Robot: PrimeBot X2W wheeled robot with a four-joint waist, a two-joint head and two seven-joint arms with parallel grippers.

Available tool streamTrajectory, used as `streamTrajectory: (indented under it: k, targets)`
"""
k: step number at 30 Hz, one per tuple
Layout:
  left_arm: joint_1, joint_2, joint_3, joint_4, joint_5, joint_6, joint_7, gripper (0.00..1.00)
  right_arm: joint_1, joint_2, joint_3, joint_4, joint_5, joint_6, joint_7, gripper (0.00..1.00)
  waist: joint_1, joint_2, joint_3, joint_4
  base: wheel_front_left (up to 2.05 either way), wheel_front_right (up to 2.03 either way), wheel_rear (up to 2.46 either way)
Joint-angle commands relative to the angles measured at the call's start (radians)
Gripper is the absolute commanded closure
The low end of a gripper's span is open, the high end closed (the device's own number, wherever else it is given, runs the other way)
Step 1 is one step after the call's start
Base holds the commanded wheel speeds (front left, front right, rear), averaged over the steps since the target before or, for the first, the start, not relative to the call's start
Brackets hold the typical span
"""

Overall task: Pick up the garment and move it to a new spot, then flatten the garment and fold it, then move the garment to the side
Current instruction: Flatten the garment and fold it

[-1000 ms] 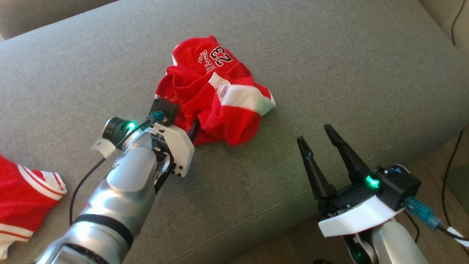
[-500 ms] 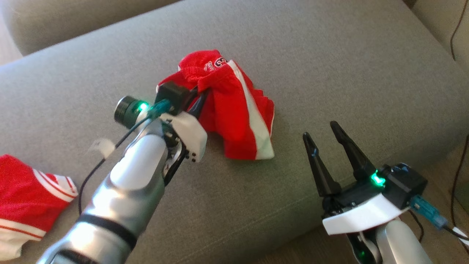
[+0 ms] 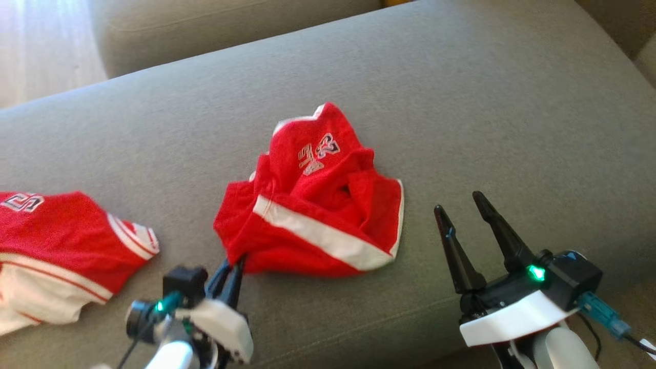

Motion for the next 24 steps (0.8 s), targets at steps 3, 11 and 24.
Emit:
streamTrajectory:
  k: [3, 11, 24]
  targets:
    - [0.010, 0.011, 0.046, -0.070, -0.012, -0.001, -0.012, 0.00, -0.017, -0.002, 0.026, -0.036, -0.009, 0.000, -0.009, 0.00, 0.0001, 0.0000, -0.008, 0.027, 0.00, 0.00, 0.00]
    - [0.005, 0.025, 0.027, -0.163, -0.011, -0.041, 0.011, 0.00, -0.014, -0.002, 0.038, -0.032, -0.012, 0.000, -0.009, 0.00, 0.0001, 0.0000, -0.016, 0.048, 0.00, 0.00, 0.00]
    - [-0.160, 0.049, -0.030, -0.062, -0.013, -0.095, 0.220, 0.00, -0.027, -0.002, 0.054, -0.028, -0.016, 0.000, -0.009, 0.00, 0.0001, 0.0000, -0.012, -0.017, 0.00, 0.00, 0.00]
